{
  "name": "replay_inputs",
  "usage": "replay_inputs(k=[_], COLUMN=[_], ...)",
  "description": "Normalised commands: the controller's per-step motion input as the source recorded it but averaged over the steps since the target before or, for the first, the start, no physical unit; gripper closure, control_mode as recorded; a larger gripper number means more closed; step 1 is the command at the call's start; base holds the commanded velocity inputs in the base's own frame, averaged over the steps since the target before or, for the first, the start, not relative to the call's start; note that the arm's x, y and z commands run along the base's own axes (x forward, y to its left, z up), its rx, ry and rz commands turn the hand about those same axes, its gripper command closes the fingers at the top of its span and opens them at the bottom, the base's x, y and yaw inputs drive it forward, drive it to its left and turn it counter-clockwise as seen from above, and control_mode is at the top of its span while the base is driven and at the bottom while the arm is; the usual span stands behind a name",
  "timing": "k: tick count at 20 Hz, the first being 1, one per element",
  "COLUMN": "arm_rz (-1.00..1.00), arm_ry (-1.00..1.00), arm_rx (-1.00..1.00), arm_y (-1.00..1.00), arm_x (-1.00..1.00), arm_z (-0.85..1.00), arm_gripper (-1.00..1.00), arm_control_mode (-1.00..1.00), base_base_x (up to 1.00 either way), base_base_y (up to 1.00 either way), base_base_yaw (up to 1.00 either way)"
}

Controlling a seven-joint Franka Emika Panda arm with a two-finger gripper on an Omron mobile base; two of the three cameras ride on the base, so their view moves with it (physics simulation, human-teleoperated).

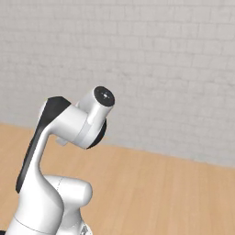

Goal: Start the toaster. Once the lever pops up, take the bread to the plate on the dining counter.

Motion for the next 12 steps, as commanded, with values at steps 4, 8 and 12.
replay_inputs(k=[4, 8, 12], arm_rz=[0.0, 0.0, 0.0], arm_ry=[0.0, 0.0, 0.0], arm_rx=[0.0, 0.0, 0.0], arm_y=[0.0, 0.0, 0.0], arm_x=[0.0, 0.0, 0.0], arm_z=[0.0, 0.0, 0.0], arm_gripper=[1.0, 1.0, 1.0], arm_control_mode=[1.0, 1.0, 1.0], base_base_x=[0.99, 0.92, 0.95], base_base_y=[-0.01, -0.06, -0.11], base_base_yaw=[0.3, 0.45, 0.54])
